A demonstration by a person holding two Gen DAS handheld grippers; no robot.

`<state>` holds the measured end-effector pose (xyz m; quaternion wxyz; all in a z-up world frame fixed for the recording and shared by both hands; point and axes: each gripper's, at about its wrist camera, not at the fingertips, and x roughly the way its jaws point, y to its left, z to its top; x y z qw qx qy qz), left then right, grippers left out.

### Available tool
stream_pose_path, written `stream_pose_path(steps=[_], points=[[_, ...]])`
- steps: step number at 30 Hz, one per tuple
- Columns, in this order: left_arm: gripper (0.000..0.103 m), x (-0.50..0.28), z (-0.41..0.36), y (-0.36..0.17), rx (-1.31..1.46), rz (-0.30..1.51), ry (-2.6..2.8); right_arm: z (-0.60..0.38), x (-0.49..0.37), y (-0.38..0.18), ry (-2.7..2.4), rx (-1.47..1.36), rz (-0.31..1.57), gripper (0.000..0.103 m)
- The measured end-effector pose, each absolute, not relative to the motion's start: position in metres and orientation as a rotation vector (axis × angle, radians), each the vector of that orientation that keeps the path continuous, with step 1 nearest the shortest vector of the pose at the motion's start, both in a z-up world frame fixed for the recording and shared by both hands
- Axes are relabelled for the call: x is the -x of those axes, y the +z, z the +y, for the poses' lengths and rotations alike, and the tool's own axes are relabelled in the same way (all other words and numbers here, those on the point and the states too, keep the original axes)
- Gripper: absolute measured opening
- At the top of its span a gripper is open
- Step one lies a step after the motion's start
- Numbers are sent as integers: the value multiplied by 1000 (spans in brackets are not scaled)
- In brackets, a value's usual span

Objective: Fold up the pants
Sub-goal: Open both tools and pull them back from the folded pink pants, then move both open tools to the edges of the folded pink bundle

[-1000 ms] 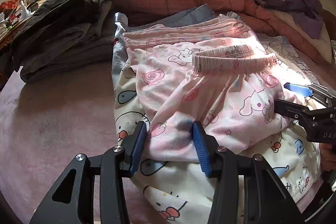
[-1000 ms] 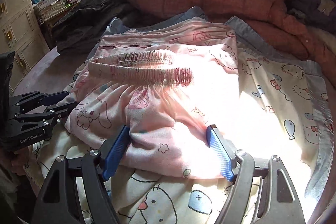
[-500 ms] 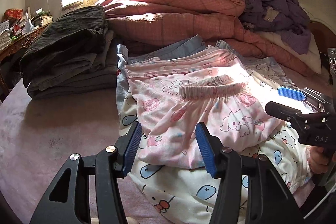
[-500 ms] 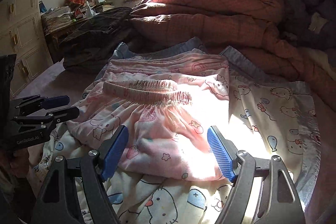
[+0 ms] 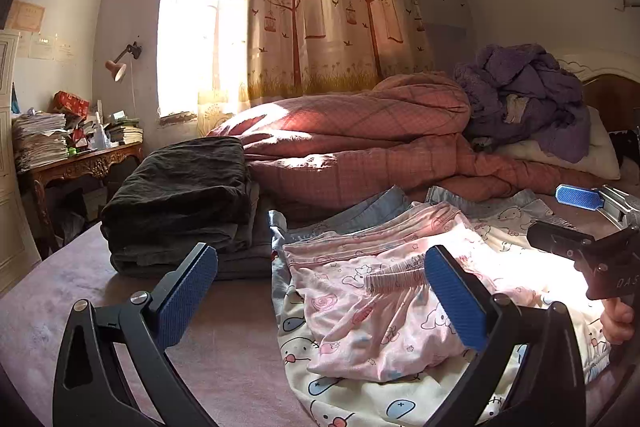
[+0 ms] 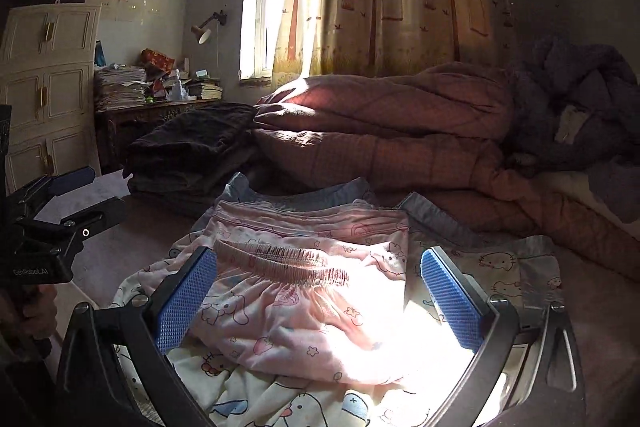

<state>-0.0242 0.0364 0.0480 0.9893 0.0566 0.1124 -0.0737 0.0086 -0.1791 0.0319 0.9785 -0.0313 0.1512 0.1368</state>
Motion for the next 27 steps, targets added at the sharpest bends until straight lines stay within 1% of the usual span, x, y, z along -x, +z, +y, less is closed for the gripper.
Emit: stream_pose_path(steps=[13, 20, 27], points=[[103, 46, 34, 51, -105, 97, -121, -192, 2, 42, 274, 17, 263, 102], [103, 49, 29, 48, -113, 98, -166, -194, 9, 45, 285, -4, 249, 102], [103, 50, 19, 42, -132, 133, -182, -203, 8, 46, 331, -79, 283, 102]])
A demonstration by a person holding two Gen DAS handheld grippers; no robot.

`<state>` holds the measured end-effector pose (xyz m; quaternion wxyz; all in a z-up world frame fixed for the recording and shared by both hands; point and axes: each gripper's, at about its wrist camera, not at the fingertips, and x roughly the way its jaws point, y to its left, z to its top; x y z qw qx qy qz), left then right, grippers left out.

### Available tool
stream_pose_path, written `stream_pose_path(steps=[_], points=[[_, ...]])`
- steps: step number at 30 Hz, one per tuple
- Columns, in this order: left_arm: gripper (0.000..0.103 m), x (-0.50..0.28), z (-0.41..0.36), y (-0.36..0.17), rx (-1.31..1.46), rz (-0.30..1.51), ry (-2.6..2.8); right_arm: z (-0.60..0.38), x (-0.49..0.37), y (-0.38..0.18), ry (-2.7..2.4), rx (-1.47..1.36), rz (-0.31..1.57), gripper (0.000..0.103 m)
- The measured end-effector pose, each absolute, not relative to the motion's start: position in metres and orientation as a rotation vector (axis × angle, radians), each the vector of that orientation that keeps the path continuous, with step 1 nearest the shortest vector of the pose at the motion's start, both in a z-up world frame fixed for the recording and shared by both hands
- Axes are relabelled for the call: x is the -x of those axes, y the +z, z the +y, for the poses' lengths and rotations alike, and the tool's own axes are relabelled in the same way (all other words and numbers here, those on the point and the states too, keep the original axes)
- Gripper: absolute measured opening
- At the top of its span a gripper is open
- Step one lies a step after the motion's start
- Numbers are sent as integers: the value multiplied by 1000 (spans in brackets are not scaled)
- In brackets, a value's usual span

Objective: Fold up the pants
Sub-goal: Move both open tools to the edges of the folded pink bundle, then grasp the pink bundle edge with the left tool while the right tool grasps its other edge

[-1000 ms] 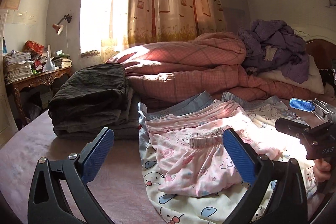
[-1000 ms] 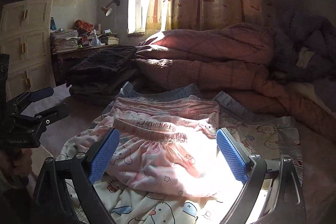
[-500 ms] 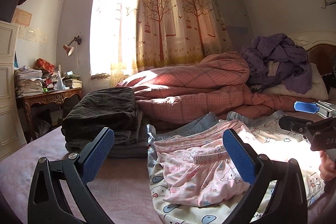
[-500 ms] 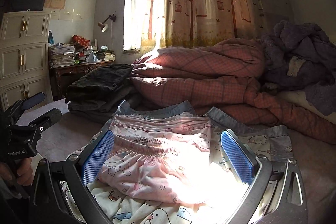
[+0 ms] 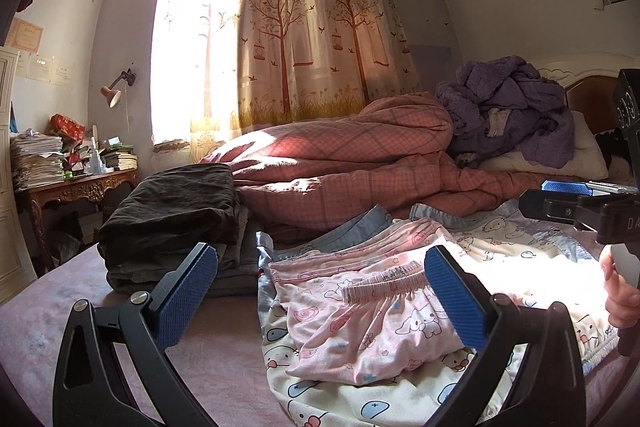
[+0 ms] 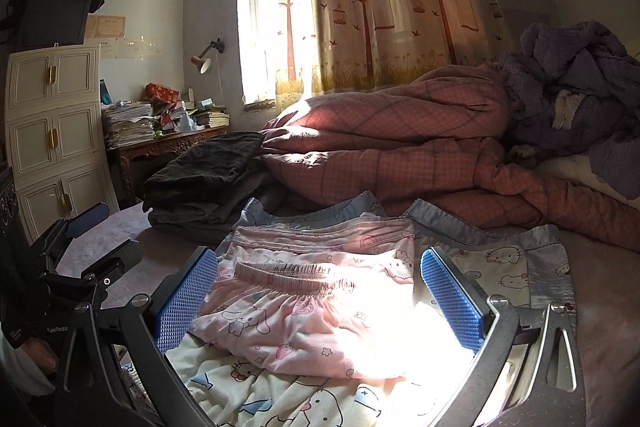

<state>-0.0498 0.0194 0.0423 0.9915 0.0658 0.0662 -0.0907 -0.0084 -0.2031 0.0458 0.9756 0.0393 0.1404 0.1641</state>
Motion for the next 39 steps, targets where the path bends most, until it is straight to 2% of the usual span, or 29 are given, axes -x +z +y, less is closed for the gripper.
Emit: stream_pose_path(steps=[4, 7, 12, 20, 22, 24, 27, 31, 39], points=[[103, 41, 13, 36, -122, 273, -227, -213, -1, 45, 414, -161, 367, 102], [103, 31, 5, 25, -105, 429, -311, -219, -12, 34, 518, -278, 491, 102], [103, 26, 2, 13, -38, 569, -400, -225, -27, 7, 629, -469, 665, 102], [103, 8, 6, -11, 93, 772, -460, -207, -37, -11, 673, -446, 774, 102], [99, 2, 10, -16, 139, 814, -472, -206, -40, -13, 709, -473, 795, 97], [85, -1, 12, -19, 165, 843, -472, -207, -44, -17, 733, -511, 829, 91], [75, -3, 14, -20, 186, 859, -476, -208, -52, -26, 740, -546, 895, 83], [74, -6, 15, -18, 207, 873, -478, -205, -64, -39, 693, -545, 960, 77], [74, -10, 9, -22, 154, 889, -459, -203, -86, -52, 638, -586, 978, 75]])
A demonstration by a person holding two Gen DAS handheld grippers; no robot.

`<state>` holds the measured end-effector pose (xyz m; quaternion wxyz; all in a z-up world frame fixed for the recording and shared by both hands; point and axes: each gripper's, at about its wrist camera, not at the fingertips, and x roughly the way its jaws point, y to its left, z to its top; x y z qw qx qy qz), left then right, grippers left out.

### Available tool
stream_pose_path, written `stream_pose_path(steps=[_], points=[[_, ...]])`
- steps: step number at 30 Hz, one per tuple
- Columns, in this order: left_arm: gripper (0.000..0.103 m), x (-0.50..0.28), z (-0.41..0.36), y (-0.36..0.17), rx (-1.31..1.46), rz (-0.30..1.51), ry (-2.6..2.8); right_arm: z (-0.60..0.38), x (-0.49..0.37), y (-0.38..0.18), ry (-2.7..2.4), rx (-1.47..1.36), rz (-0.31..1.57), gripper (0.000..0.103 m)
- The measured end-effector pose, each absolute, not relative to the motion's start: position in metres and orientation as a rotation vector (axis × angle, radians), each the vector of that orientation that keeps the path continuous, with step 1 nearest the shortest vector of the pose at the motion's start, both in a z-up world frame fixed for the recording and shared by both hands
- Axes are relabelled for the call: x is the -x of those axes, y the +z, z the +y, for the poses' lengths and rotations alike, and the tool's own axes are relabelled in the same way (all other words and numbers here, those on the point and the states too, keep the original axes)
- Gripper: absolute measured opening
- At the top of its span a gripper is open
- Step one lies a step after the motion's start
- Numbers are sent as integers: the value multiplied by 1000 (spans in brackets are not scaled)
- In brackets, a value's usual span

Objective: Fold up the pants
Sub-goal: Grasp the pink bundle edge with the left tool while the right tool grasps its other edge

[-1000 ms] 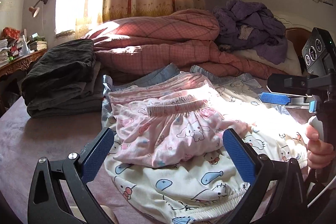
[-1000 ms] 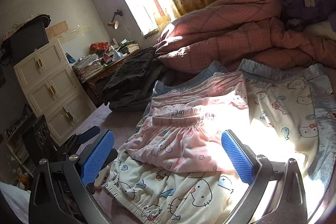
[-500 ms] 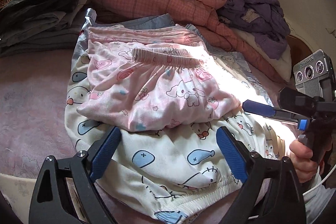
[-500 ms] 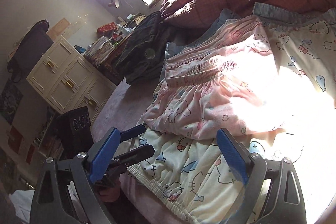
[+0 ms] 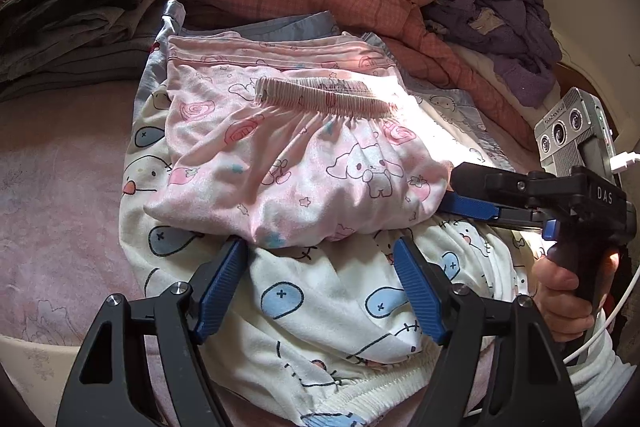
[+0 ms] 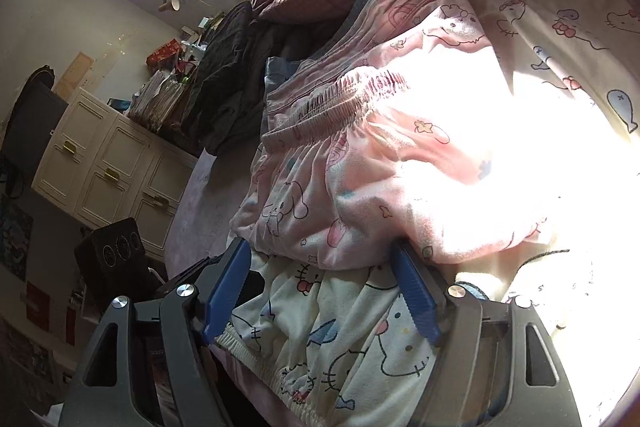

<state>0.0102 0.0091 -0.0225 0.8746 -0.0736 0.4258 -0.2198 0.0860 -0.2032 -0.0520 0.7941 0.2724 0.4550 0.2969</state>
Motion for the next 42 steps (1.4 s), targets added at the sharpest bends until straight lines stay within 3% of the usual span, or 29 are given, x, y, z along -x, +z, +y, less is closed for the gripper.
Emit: stream_pose_path(steps=[7, 11, 14, 22, 23, 26, 27, 33, 34, 35, 36, 39, 42], points=[[76, -17, 28, -21, 245, 866, -435, -202, -91, -45, 603, -605, 939, 75], [80, -24, 35, -25, 297, 892, -421, -202, -84, -47, 566, -584, 1011, 75], [80, -30, 35, -27, 305, 892, -395, -198, -84, -48, 527, -562, 1061, 84], [80, -51, 44, -25, 331, 892, -341, -209, -109, -57, 489, -699, 1049, 84], [77, -52, 45, -25, 334, 885, -345, -212, -111, -56, 500, -709, 1025, 80], [38, -49, 41, -20, 303, 835, -382, -217, -114, -55, 620, -739, 966, 54], [33, -48, 39, -19, 289, 821, -387, -220, -114, -56, 618, -741, 955, 50], [33, -55, 43, -28, 309, 851, -354, -222, -111, -60, 549, -675, 937, 34], [30, -55, 46, -29, 320, 855, -348, -222, -110, -58, 532, -659, 925, 34], [10, -56, 47, -29, 317, 851, -340, -223, -108, -55, 515, -634, 913, 29], [7, -55, 48, -28, 311, 843, -333, -222, -106, -51, 498, -604, 901, 22], [6, -47, 48, -16, 279, 782, -334, -218, -97, -40, 455, -522, 854, 11], [6, -35, 43, 1, 210, 702, -323, -214, -88, -27, 417, -438, 792, 9]])
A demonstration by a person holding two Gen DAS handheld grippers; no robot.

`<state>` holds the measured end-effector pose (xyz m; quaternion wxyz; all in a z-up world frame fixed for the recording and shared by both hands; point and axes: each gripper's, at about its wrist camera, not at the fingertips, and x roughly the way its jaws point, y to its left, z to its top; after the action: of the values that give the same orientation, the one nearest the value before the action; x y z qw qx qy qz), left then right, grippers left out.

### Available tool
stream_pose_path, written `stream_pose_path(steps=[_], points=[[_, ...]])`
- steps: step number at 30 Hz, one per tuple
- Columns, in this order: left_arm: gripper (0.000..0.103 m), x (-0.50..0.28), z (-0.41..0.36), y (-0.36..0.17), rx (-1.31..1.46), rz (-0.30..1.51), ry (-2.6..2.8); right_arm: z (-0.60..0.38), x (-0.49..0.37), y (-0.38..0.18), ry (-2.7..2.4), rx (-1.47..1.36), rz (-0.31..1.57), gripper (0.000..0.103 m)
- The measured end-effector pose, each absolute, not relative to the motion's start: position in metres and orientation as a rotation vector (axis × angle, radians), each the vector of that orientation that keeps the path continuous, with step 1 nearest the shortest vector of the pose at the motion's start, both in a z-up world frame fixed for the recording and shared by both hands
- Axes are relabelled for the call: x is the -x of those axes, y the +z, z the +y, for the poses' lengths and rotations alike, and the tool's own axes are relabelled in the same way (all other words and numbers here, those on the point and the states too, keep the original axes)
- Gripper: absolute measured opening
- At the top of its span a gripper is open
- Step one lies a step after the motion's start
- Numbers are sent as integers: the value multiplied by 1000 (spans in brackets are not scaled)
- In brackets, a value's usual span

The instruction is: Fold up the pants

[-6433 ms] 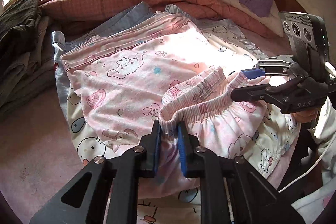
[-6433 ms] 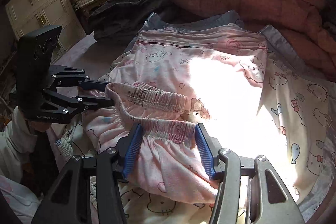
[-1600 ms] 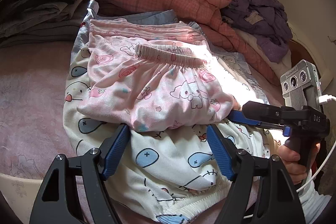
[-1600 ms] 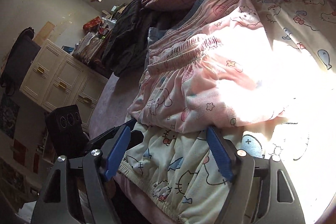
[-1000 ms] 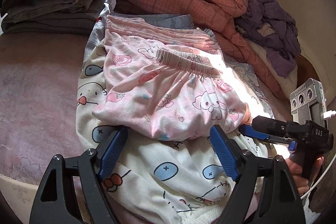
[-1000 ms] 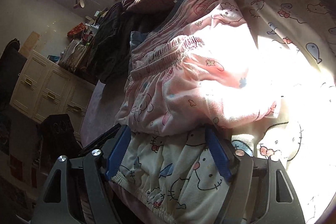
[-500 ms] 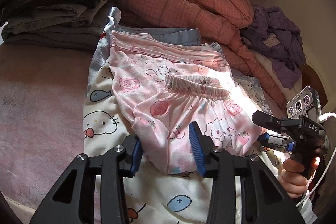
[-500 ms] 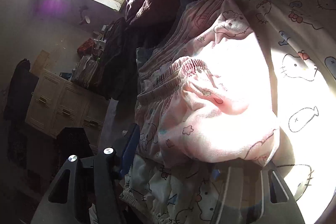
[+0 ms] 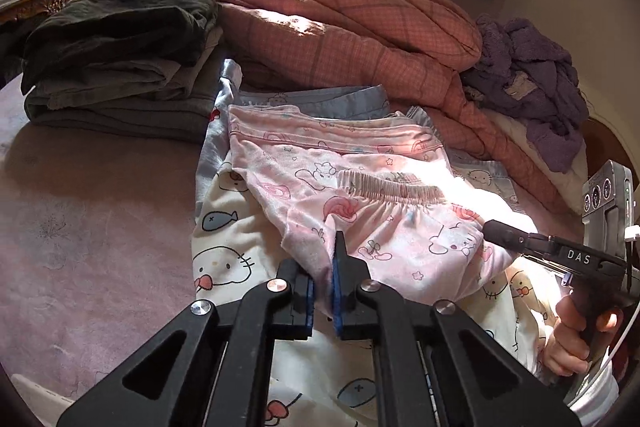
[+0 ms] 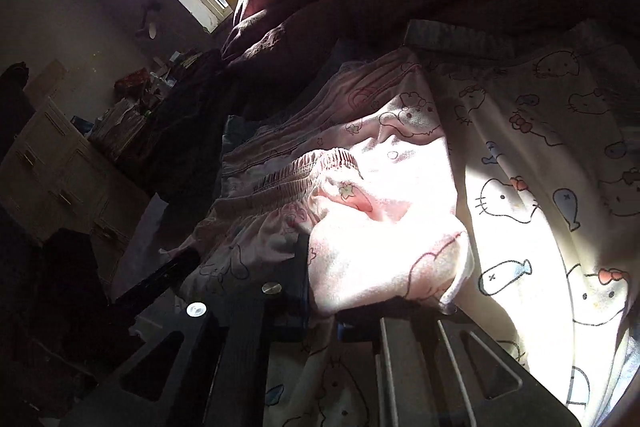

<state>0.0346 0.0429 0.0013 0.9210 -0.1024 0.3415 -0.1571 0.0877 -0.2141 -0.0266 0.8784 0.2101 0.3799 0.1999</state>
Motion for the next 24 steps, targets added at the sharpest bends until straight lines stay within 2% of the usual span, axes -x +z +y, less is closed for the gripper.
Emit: stream_pose_path(steps=[2, 8, 12, 15, 16, 18, 19, 20, 21, 23, 24], points=[[6, -33, 41, 10, 194, 687, -320, -214, -83, -18, 404, -378, 771, 9], [6, -43, 38, 14, 164, 713, -320, -234, -88, -12, 399, -466, 798, 9], [15, -53, 40, 6, 185, 762, -302, -229, -102, -22, 394, -463, 834, 10], [18, -57, 46, -7, 210, 806, -286, -223, -110, -31, 395, -484, 865, 16], [18, -58, 48, -11, 217, 822, -287, -228, -110, -36, 388, -482, 870, 24], [19, -59, 50, -19, 233, 855, -297, -226, -109, -38, 361, -443, 872, 25], [19, -58, 50, -23, 231, 870, -304, -223, -108, -35, 351, -405, 867, 25], [11, -56, 49, -25, 223, 869, -311, -221, -108, -35, 351, -380, 859, 25], [7, -53, 47, -26, 211, 863, -315, -221, -106, -34, 353, -372, 848, 22], [6, -46, 43, -22, 172, 833, -313, -222, -104, -32, 330, -366, 827, 7], [5, -44, 42, -19, 158, 820, -311, -222, -103, -31, 326, -359, 815, 6]])
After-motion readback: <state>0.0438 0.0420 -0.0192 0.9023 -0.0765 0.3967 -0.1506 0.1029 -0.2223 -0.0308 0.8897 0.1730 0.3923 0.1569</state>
